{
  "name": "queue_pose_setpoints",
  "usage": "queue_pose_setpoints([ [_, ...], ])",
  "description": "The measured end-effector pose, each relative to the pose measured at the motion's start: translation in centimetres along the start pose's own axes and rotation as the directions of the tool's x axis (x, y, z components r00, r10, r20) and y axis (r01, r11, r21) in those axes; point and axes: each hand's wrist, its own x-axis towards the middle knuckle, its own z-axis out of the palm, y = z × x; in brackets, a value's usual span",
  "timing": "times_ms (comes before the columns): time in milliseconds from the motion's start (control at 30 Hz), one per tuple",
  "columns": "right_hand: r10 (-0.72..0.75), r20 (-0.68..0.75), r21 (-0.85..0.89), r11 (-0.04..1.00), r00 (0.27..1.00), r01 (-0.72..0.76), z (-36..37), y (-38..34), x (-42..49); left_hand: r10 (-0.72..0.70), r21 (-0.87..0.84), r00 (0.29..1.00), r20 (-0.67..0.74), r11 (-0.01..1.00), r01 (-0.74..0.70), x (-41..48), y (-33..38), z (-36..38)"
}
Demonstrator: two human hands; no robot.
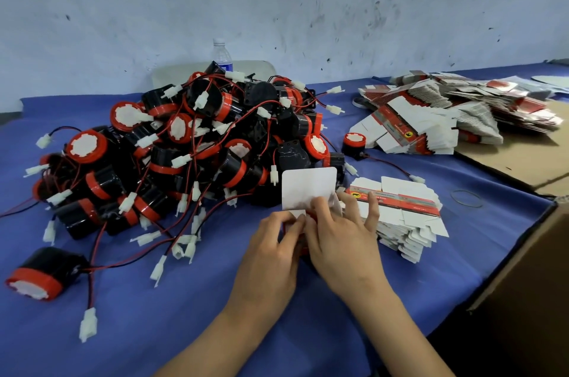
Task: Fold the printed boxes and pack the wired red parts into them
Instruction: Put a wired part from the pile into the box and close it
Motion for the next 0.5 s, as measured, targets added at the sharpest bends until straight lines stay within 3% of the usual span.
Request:
queue_pose_setpoints([
  [67, -0.039, 0.002, 0.084, 0.996, 0.999, 0.039, 0.0, 0.2, -0.5, 0.024, 0.023, 0.999, 0.039, 0.999, -0.025, 0.0, 0.1, 0.2],
  [133, -0.057, -0.047, 0.29, 0.955, 0.997, 0.069, 0.0, 0.4, -1.1, 0.039, 0.018, 0.996, 0.074, 0.999, -0.041, 0.1, 0.0, 0.3],
  [233, 0.029, -0.143, 0.464, 0.885, 0.989, 0.041, -0.3, 0.8, -2.0, 0.019, -0.008, 0.997, 0.076, 1.0, -0.018, 0.1, -0.1, 0.2],
  [300, 0.127, -0.112, 0.569, 0.821, 0.986, -0.041, -0.6, 1.0, -2.4, 0.023, -0.023, 0.997, 0.07, 1.0, -0.021, 0.0, 0.0, 0.1],
  [367, 0.177, -0.044, 0.623, 0.774, 0.983, -0.112, -0.6, 1.3, -2.7, 0.024, -0.04, 0.998, 0.064, 0.999, -0.022, 0.1, 0.0, 0.0],
  [500, 0.156, 0.015, 0.612, 0.78, 0.988, -0.132, -0.5, 1.4, -2.9, 0.015, -0.089, 0.996, 0.082, 0.996, -0.007, 0.0, -0.2, -0.1],
])
